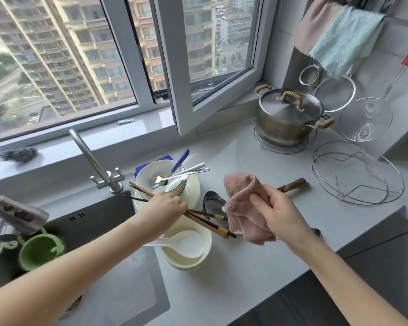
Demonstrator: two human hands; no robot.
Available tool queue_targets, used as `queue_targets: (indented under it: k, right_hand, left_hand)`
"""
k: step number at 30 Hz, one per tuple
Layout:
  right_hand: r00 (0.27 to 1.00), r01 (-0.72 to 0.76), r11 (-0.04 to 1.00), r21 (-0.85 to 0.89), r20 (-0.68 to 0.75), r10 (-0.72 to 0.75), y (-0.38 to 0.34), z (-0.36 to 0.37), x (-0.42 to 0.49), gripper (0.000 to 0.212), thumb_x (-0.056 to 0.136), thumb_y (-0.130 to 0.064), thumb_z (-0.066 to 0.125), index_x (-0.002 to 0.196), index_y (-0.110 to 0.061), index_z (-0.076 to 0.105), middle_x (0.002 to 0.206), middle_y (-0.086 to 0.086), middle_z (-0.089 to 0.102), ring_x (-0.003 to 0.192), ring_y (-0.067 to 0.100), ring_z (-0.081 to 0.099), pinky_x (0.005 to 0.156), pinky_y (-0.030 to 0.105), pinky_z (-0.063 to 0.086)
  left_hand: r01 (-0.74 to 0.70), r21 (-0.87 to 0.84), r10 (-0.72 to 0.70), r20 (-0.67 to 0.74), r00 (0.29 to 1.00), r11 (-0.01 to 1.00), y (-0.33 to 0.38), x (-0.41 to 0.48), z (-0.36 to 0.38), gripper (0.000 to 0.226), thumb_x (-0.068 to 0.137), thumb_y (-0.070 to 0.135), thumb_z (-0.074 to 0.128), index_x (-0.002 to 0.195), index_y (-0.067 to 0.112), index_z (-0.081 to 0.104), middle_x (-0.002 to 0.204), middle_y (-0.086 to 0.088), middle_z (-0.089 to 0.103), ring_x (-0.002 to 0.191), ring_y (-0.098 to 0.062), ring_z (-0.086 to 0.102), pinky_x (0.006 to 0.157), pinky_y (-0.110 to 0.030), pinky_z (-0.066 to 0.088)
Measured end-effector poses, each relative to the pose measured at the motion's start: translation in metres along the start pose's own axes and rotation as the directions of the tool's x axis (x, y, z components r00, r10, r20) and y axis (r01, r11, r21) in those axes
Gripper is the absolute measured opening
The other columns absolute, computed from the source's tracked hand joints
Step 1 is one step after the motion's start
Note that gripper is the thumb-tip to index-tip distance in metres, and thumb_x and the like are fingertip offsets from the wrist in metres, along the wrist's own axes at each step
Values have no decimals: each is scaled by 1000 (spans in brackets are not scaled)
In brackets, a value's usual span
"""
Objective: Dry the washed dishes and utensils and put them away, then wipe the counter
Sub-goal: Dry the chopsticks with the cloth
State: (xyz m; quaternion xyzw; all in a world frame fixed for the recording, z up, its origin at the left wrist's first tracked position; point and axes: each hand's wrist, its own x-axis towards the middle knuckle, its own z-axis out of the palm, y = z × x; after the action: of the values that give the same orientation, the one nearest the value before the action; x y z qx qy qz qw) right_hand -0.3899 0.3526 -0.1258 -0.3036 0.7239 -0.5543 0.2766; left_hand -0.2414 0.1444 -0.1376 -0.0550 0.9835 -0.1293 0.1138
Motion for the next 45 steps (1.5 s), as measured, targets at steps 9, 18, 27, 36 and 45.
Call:
queue_targets:
  k: [9, 18, 27, 36, 45]
  right_hand:
    - [987, 149, 981, -124, 80, -139, -34, 16, 14, 17, 96, -16, 52, 88, -25, 64, 79, -13, 67, 75, -8, 59, 69, 10, 43]
    - [992, 122, 989, -86, 48, -118, -27, 19, 13, 21, 97, -12, 50, 86, -24, 63, 79, -11, 66, 72, -8, 59, 68, 9, 44]
    - [998, 47, 999, -2, 33, -47, -13, 15, 5, 16, 97, -15, 49, 98, -14, 65, 95, 4, 71, 88, 9, 62, 83, 25, 48]
    - [998, 38, 999, 2, 46, -38, -8, 14, -2, 18, 97, -11, 49, 93, -19, 64, 89, -5, 69, 82, 2, 61, 78, 16, 47]
    - [999, 19, 999, -26, 30, -18, -4, 11, -5, 15, 97, -13, 50, 98, -15, 65, 98, 7, 71, 90, 11, 63, 87, 30, 47]
  left_hand:
    - [-56, 90, 65, -99, 993, 994, -23, -19, -13, 22, 75, 2, 65, 94, 14, 65, 83, 1, 65, 78, -20, 63, 71, -29, 50]
    - [-106, 17, 107, -131, 986, 994, 4, -11, 62, 30, 43, 21, 91, 62, 19, 68, 49, 8, 55, 43, -12, 53, 44, -18, 46]
    - [-143, -20, 138, -143, 980, 990, -6, -11, 81, 40, 46, 34, 90, 80, 20, 74, 63, 6, 57, 56, -12, 55, 48, -17, 44]
    - [-65, -350, 110, 110, 988, 934, -15, -10, 73, 42, 97, 37, 37, 132, 17, 50, 130, -6, 46, 121, -25, 43, 101, -30, 36]
    - [-9, -431, 45, 75, 996, 902, -16, 2, 64, 20, 93, 19, 51, 103, 9, 64, 113, -7, 52, 107, -24, 48, 91, -30, 40]
